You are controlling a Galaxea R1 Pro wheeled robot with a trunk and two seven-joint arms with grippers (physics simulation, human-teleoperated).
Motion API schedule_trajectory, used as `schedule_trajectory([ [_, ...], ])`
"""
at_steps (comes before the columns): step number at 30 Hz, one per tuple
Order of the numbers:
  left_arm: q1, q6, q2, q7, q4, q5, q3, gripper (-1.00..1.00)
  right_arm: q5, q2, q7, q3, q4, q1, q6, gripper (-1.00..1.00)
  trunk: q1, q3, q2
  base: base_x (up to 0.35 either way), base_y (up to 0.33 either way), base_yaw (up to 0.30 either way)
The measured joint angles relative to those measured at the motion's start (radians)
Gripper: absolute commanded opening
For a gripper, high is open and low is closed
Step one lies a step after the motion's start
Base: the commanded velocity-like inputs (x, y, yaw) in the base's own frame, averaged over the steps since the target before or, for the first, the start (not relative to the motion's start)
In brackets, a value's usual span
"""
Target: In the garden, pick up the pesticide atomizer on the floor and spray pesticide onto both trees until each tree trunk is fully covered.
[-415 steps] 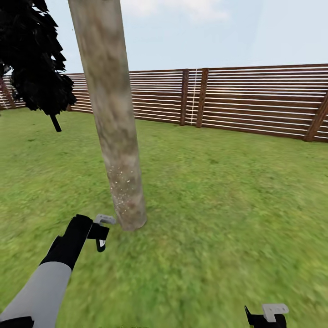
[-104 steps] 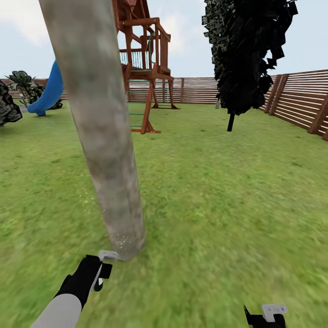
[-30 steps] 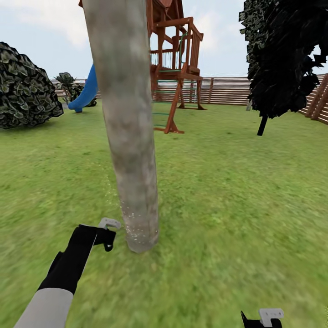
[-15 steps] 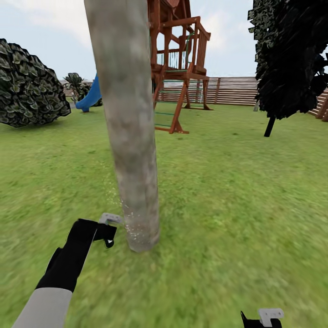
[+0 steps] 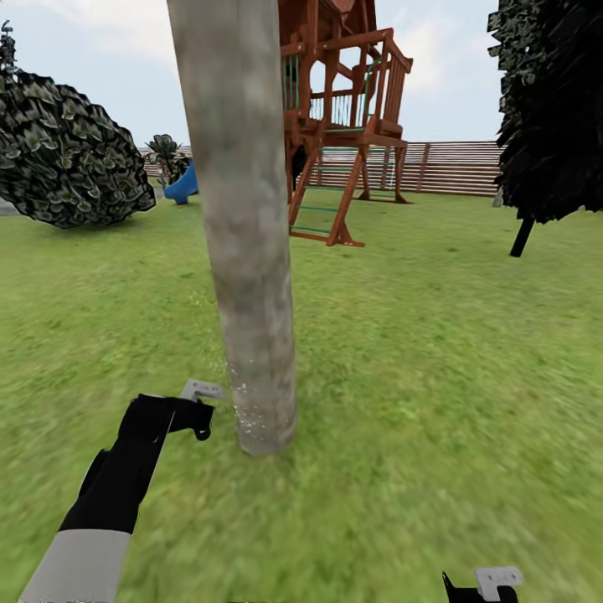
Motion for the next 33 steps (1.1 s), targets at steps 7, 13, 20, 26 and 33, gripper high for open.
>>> schedule_trajectory([
  [7,-0.009,0.005,-0.003,0.000,-0.001,0.001,-0.001,-1.00,0.000,0.000,0.000,0.000,0.000,0.000,0.000,1.00,0.000,0.000,0.000,0.120,-0.136,0.106],
  [13,-0.008,0.006,-0.004,0.000,-0.001,0.001,-0.001,-1.00,0.000,0.000,0.000,0.000,0.000,0.000,0.000,1.00,0.000,0.000,0.000,0.003,-0.272,0.010],
  [20,-0.007,0.005,-0.002,0.000,-0.001,-0.001,-0.003,-1.00,0.000,0.000,0.000,0.000,0.000,0.000,0.000,1.00,0.000,0.000,0.000,-0.039,-0.273,0.241],
  [26,-0.007,0.004,-0.001,0.000,0.000,-0.004,-0.004,-1.00,0.000,-0.001,0.003,0.000,0.000,0.000,0.000,1.00,0.000,0.000,0.000,0.182,-0.235,0.031],
  [33,0.003,0.005,0.000,0.000,0.002,-0.013,-0.003,-1.00,0.000,0.000,0.002,0.000,-0.001,0.000,0.000,1.00,0.000,0.000,0.000,0.027,-0.267,0.000],
])
